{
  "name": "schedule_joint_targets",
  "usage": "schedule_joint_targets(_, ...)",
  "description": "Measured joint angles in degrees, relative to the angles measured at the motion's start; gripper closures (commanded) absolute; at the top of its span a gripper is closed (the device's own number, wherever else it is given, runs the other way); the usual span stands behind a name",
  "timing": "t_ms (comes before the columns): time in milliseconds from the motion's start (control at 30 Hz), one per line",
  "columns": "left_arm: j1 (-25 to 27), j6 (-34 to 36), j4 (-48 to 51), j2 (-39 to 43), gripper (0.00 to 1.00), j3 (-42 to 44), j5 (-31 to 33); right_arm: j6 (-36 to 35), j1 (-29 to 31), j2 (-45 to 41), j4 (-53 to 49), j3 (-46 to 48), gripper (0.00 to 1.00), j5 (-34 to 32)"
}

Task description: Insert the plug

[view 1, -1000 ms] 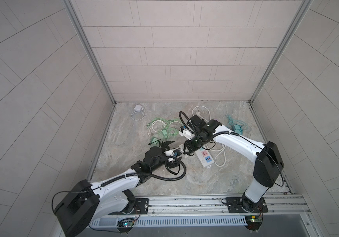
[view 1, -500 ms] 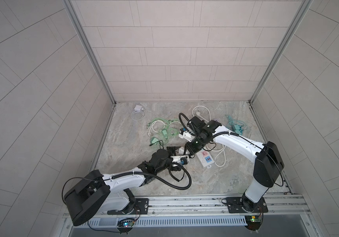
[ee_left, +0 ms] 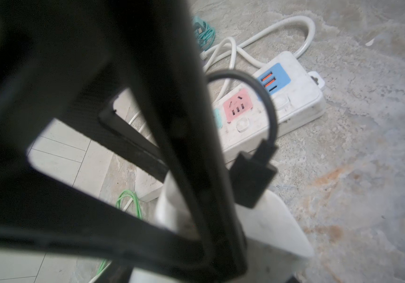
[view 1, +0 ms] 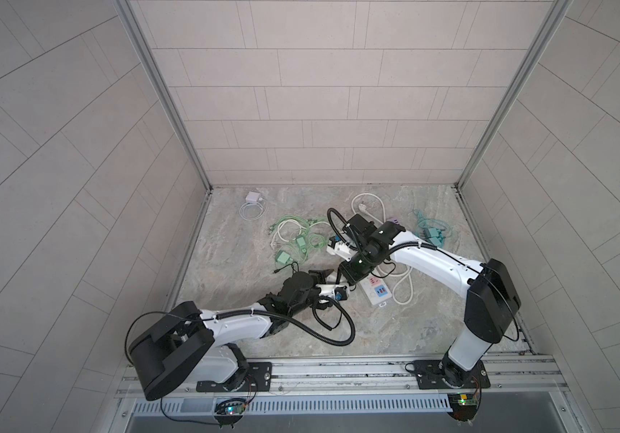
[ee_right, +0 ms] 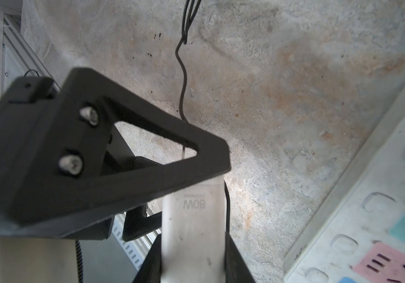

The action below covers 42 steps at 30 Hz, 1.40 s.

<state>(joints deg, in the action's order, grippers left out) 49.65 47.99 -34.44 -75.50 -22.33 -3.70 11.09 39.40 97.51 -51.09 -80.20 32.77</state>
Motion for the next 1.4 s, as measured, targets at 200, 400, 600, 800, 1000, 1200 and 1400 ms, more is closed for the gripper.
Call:
schedule_joint_targets(200, 0.02, -1.01, -0.7, -0.07, 0.58, 0.0, 0.66, 0.37, -0.09, -0.76, 0.24, 0.09, 0.67, -0.26)
schedule_joint_targets(400, 0.04, -6.75, -1.7, 0.07, 0.62, 0.22, 1.14, 0.74, -0.35, -1.84, 0.96, 0.13, 0.48, -1.46)
schedule_joint_targets(600, 0.15, -12.33, -6.29, 0.52, 0.65, 2.34, 2.08, 2.82, -0.79, -4.72, 3.17, 1.53, 0.33, -3.61)
schedule_joint_targets(800, 0.15, -15.28, -6.49, 1.38, 0.68, 2.34, 4.04, 6.01, -3.23, -11.54, 5.55, 3.37, 0.25, -6.12)
schedule_joint_targets(1000, 0.15, -19.28, -6.43, 3.02, 0.68, 2.58, 5.16, 8.98, -6.27, -24.0, 11.32, 11.65, 0.3, -8.61)
schedule_joint_targets(1200, 0.15, -25.44, -6.45, 5.81, 0.68, 4.28, 4.74, 11.65, -3.87, -32.72, 19.23, 23.85, 0.37, -8.85)
schedule_joint_targets(1400, 0.15, -29.66, -6.03, 9.49, 0.67, 6.97, 3.8, 13.11, 0.39, -30.93, 26.14, 26.67, 0.38, -10.69)
